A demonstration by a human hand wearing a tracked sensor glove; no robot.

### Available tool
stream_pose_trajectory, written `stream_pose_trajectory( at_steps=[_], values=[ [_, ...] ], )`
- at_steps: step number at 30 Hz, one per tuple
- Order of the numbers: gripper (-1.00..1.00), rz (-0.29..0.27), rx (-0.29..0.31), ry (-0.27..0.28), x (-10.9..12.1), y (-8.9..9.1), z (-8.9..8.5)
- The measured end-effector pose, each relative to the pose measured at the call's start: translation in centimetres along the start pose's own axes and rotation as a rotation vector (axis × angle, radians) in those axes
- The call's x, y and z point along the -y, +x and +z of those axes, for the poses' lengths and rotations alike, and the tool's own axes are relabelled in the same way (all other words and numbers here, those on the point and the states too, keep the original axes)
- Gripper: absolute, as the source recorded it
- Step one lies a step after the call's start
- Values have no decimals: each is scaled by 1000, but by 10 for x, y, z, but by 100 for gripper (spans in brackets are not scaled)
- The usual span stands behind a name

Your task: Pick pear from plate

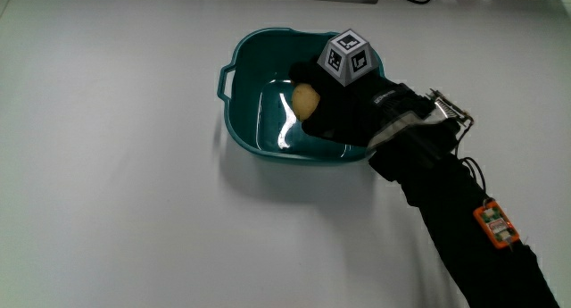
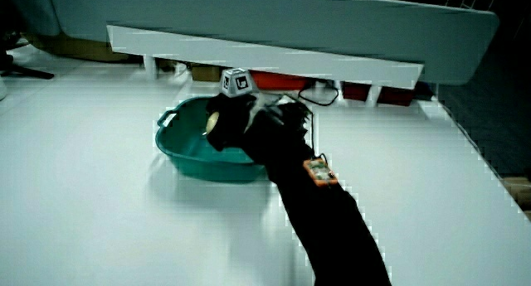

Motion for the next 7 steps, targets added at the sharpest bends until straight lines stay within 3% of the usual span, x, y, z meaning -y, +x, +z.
stream_pose_trajectory(
  at_steps=[7],
  values=[
    [100, 98, 6, 50, 29, -26, 12]
  ],
)
